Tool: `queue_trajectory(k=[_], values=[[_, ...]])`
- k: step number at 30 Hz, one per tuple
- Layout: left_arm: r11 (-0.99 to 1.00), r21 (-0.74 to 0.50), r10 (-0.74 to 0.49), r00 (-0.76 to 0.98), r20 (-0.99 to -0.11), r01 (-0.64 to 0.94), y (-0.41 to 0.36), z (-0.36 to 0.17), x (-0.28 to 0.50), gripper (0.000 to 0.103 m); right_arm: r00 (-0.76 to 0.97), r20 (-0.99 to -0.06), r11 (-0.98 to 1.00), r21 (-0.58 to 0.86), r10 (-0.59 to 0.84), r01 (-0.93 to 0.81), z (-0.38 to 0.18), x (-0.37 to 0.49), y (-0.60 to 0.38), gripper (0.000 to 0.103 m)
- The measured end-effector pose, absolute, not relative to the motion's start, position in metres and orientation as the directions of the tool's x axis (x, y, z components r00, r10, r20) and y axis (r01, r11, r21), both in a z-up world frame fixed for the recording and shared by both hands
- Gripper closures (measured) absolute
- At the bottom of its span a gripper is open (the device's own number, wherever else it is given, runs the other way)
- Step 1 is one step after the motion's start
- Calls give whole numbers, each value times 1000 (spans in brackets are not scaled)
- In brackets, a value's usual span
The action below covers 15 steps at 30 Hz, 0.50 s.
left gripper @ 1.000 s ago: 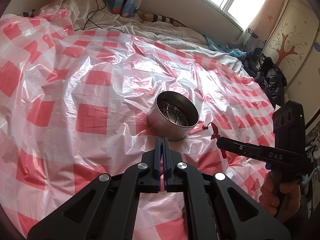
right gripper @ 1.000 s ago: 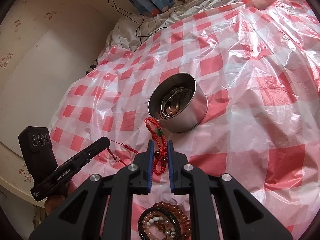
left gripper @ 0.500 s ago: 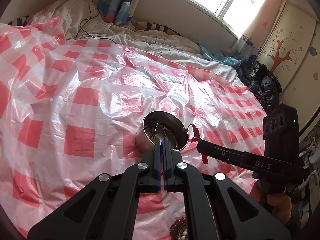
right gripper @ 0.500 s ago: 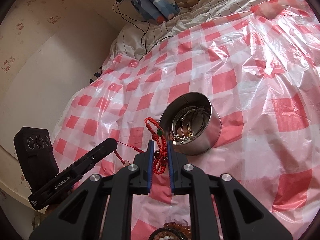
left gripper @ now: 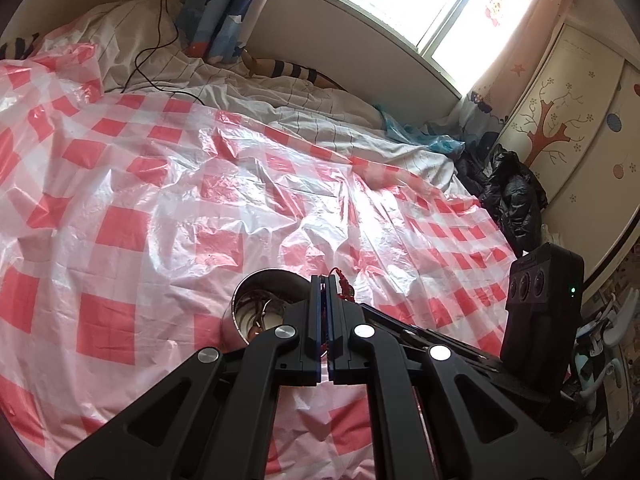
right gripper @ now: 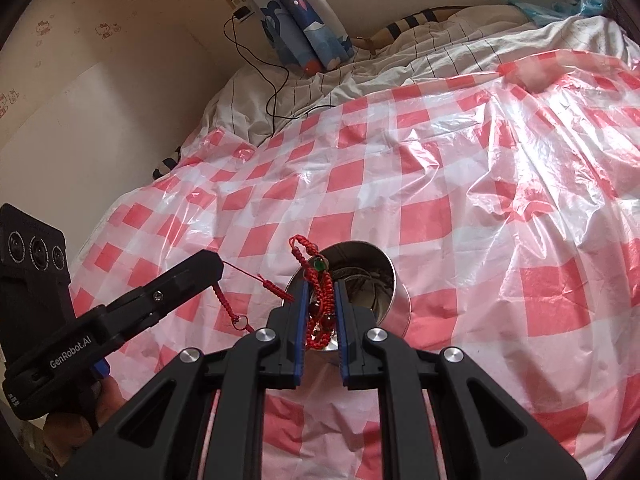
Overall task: Organize jewelry
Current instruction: 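Carry the red cord bracelet to the tin with the right gripper and release it, then move both open grippers back to the bead bracelet pile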
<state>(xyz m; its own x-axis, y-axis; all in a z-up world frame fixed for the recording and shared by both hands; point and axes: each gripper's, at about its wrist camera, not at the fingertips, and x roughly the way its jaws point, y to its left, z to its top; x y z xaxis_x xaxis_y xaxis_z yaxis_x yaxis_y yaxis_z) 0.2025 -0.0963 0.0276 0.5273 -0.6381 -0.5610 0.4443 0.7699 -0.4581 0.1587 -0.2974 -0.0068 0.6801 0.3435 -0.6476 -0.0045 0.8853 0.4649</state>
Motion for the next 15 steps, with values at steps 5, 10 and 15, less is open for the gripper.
queue_trajectory(k=[5, 10, 15], values=[[769, -437, -639, 536, -552, 467, -109, 26, 206, 101, 690, -654, 898, 439, 310, 13, -14, 165, -297, 89], [768, -437, -640, 539, -547, 469, -113, 21, 211, 101, 698, -655, 913, 408, 290, 5, -18, 168, -294, 89], [829, -394, -555, 499, -666, 396, -122, -13, 227, 99, 635, -744, 952, 305, 211, 41, -37, 176, -284, 46]])
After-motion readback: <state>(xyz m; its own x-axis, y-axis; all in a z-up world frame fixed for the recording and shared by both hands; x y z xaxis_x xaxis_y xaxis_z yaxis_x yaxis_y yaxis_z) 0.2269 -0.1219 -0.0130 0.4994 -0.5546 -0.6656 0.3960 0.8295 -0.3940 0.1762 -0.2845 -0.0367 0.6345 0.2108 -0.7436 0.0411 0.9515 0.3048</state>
